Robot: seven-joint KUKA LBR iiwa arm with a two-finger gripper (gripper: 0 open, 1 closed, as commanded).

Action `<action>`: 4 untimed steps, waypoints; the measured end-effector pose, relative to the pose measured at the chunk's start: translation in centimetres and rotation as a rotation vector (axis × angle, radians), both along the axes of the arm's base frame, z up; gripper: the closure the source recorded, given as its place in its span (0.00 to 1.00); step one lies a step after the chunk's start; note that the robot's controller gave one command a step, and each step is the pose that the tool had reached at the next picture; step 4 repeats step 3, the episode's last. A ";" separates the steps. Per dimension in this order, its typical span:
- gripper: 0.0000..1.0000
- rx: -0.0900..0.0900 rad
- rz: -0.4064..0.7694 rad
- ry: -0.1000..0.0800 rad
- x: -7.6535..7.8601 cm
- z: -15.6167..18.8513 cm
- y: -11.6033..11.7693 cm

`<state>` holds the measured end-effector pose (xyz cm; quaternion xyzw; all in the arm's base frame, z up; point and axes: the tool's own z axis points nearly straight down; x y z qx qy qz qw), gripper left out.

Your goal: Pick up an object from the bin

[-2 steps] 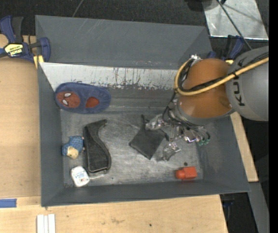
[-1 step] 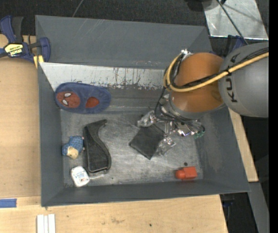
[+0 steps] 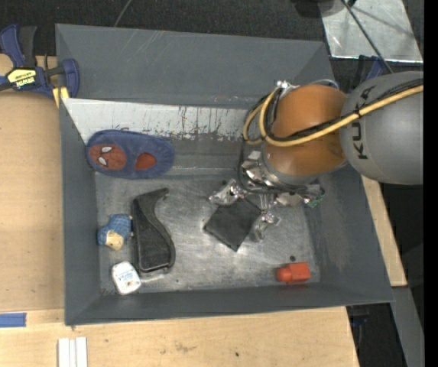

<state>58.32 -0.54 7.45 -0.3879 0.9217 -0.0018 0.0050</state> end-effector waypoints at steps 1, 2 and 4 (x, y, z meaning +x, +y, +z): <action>0.00 0.000 -0.004 0.001 0.2 0.2 0.0; 1.00 0.005 -0.005 -0.008 0.5 0.6 0.2; 1.00 0.000 -0.008 0.001 0.8 5.8 0.2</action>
Offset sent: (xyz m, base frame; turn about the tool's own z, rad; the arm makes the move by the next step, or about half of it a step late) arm 0.0000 0.0000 0.0000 0.0000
